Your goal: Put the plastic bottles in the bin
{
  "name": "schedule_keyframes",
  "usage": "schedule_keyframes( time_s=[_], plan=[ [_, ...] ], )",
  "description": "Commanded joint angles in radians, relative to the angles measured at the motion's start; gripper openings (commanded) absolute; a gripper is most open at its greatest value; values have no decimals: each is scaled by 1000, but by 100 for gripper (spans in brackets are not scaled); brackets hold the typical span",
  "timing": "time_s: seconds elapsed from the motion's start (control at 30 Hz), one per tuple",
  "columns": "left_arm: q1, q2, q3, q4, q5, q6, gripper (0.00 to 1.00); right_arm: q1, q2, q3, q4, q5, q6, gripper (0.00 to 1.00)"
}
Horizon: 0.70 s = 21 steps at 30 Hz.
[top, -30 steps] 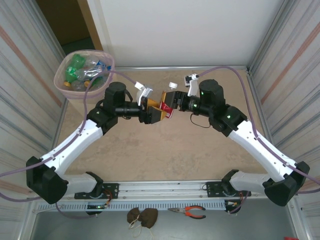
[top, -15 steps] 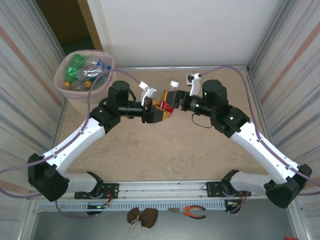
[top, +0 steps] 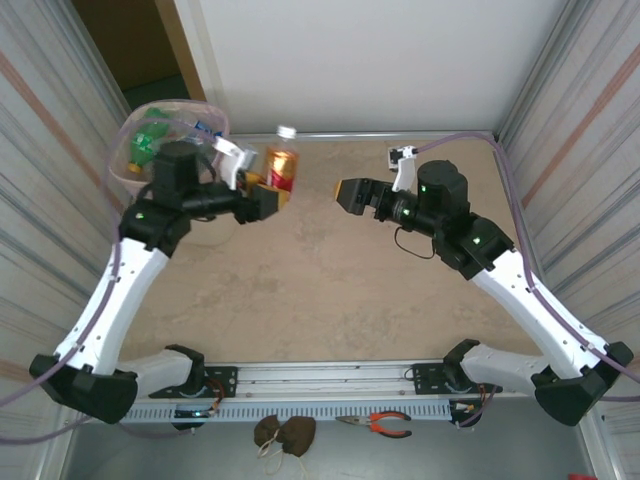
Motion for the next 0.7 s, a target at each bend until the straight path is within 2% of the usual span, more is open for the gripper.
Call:
schedule_keyframes(
  time_s=[0.0,0.17,0.33,0.53,0.67],
  plan=[
    [103,-20,119,-256,-75,165,57,-21,-20,33,-19,1,-31,94],
    [273,42,292,-454,-164,310,58,-34,-15,33,-24,-11,-28,94],
    [406,124,383,-536,-243,372,58,-37,-15,34,-31,-12,-28,94],
    [456,205,410,-543,-390,445,59,-42,-17,36,-41,-15,-28,94],
    [460,256,391,-521,-491,483,62,-44,-17,42,-49,-19,-28,94]
  ],
)
